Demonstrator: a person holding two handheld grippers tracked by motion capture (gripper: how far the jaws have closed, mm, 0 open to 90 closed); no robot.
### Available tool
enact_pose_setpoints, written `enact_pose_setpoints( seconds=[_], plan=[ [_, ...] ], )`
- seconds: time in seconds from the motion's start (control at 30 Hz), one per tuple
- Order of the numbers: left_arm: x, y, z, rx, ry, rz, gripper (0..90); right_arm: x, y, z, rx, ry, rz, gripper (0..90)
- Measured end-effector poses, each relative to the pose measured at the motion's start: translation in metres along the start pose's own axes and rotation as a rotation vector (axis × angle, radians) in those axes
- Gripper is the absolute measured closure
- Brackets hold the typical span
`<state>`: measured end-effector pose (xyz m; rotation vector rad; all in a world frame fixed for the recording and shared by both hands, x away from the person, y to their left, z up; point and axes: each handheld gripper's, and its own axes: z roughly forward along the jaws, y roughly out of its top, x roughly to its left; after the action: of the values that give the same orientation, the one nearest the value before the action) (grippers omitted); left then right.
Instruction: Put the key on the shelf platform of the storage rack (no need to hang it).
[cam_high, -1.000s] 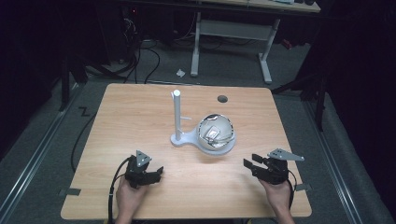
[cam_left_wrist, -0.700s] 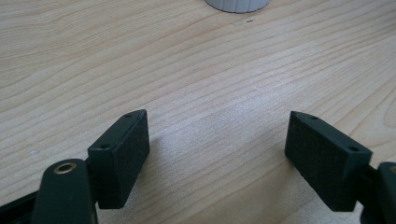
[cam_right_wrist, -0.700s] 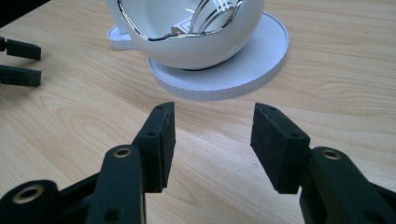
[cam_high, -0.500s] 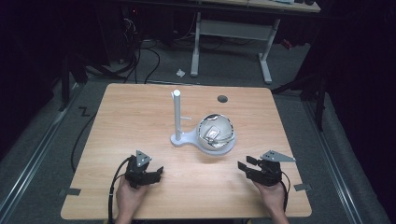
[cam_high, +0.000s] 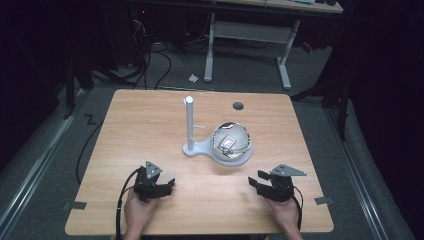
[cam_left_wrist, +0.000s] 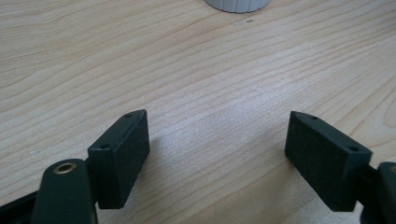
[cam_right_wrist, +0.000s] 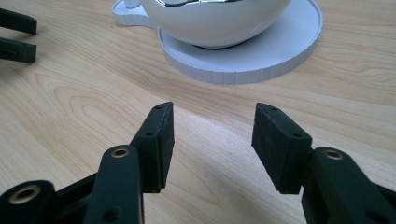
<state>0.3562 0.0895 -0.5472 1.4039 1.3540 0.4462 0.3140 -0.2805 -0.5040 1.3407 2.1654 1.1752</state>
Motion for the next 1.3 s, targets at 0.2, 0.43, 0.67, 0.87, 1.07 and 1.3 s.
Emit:
enact_pose_setpoints(
  seconds=[0.2,0.43,0.67,0.87,1.07,1.3],
  plan=[
    [0.0,0.0,0.0,0.0,0.0,0.0,22.4,0.005,-0.002,0.007,0.028,-0.012,-0.016,49.0],
    [0.0,0.0,0.0,0.0,0.0,0.0,22.4,0.01,-0.004,0.017,0.061,-0.031,-0.046,49.1],
    [0.0,0.0,0.0,0.0,0.0,0.0,22.4,0.014,-0.006,0.023,0.069,-0.04,-0.062,49.0],
    [0.0,0.0,0.0,-0.001,0.0,0.0,22.4,0.016,-0.007,0.029,0.071,-0.043,-0.067,46.9],
    [0.0,0.0,0.0,0.0,0.0,0.0,22.4,0.02,-0.007,0.034,0.091,-0.069,-0.102,44.9],
    [0.0,0.0,0.0,0.0,0.0,0.0,22.4,0.023,-0.01,0.037,0.103,-0.097,-0.117,40.5]
  ],
)
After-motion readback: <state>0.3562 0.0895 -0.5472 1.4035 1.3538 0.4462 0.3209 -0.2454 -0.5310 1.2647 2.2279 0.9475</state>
